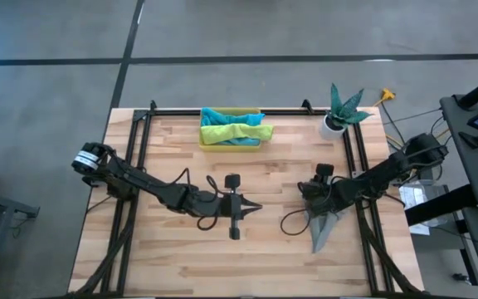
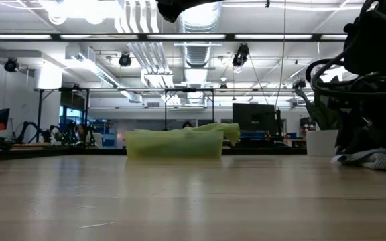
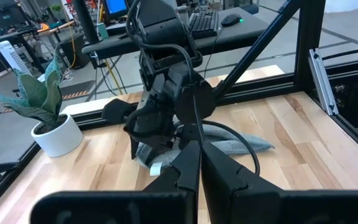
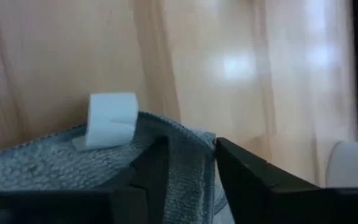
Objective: Roll microfiber towels into tight, uniform cylinder then place into a basket
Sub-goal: Roll the gray towel
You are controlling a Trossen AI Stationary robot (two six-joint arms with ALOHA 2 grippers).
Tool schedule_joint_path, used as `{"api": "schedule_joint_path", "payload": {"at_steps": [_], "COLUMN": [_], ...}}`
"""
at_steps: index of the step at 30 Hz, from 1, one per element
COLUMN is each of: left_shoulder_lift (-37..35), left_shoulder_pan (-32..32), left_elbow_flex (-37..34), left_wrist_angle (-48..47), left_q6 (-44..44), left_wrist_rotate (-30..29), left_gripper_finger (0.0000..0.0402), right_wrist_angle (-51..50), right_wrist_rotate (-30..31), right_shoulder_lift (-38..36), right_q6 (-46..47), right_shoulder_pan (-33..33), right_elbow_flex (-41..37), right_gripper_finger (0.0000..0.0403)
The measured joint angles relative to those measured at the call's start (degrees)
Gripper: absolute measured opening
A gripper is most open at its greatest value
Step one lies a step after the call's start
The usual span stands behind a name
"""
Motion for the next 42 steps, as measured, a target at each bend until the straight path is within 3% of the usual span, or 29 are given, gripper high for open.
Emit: {"api": "schedule_joint_path", "payload": {"at_steps": [8,16,24,32,42], "left_shoulder_lift": [0.0,0.0,0.0,0.0,0.0], "left_shoulder_pan": [0.0,0.0,-0.04,-0.04,-0.02], "left_elbow_flex": [-0.04,-0.07,-0.07,-0.07,-0.07], "left_wrist_angle": [0.0,0.02,0.02,0.0,0.0], "left_q6": [0.09,0.15,0.24,0.22,0.22], "left_wrist_rotate": [0.02,0.02,0.0,0.02,0.0], "left_gripper_finger": [0.0,0.0,0.0,0.0,0.0], "right_wrist_angle": [-0.09,0.23,0.34,0.63,0.19], "right_wrist_rotate": [0.57,0.44,0.11,0.59,1.28], "right_shoulder_lift": [-1.56,-1.61,-1.76,-1.8,-1.78], "right_q6": [-1.52,-1.92,14.74,11.42,11.21], "right_shoulder_pan": [0.0,0.0,0.0,0.0,0.0], "right_elbow_flex": [0.7,1.31,2.38,7.33,6.24], "right_gripper_finger": [0.0062,0.003,0.0029,0.0057,0.0144]}}
